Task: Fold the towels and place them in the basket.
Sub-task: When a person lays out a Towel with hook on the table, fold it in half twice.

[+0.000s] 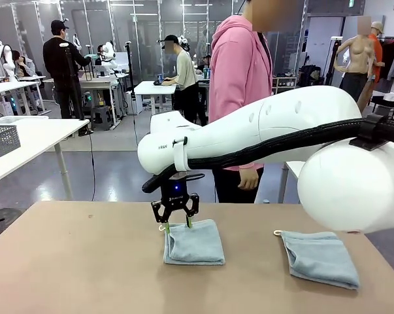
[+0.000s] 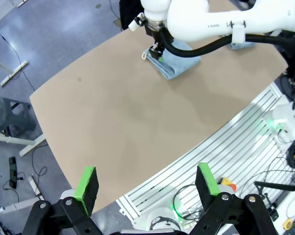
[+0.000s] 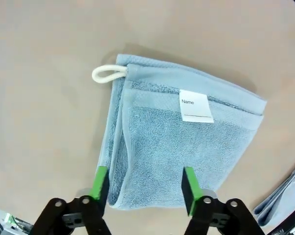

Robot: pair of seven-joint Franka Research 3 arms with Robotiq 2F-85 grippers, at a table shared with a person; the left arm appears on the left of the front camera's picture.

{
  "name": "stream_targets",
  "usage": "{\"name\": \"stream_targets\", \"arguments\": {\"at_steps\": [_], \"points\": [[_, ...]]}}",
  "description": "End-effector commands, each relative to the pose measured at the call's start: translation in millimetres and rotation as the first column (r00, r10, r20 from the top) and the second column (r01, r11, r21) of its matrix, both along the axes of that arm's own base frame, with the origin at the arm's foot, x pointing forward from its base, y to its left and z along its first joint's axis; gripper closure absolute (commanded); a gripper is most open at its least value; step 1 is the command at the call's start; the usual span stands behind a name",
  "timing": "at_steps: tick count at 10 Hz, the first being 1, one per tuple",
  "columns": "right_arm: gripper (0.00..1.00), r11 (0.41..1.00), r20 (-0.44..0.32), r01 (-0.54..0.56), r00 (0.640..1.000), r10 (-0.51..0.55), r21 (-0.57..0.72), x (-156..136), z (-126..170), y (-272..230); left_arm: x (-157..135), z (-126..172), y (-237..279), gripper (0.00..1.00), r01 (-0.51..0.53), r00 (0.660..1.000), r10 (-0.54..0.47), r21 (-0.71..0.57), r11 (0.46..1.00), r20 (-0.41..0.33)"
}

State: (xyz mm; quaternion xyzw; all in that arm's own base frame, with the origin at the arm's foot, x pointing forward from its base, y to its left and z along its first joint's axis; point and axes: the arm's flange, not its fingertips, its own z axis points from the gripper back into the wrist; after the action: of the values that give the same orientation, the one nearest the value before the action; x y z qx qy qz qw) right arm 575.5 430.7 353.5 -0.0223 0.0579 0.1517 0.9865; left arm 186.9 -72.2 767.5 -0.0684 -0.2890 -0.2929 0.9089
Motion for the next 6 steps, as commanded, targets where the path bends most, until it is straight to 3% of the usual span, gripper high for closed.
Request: {"name": "stream_targets", "arguments": {"at_steps": [1,6], "points": [[0.00,0.999,0.017,0.018,1.000,-0.018,0.037,-1.2,-0.5,-12.4,0.9,-0.4,-0.7,0.00,0.006,1.000,-0.006,-0.004,1.000,0.008],[0.00,1.000,0.010,0.006,1.000,-0.006,0.008,3.3,1.8,-3.1,0.9,-0.4,-0.7,0.00,0.006,1.000,-0.006,-0.004,1.000,0.008]]}}
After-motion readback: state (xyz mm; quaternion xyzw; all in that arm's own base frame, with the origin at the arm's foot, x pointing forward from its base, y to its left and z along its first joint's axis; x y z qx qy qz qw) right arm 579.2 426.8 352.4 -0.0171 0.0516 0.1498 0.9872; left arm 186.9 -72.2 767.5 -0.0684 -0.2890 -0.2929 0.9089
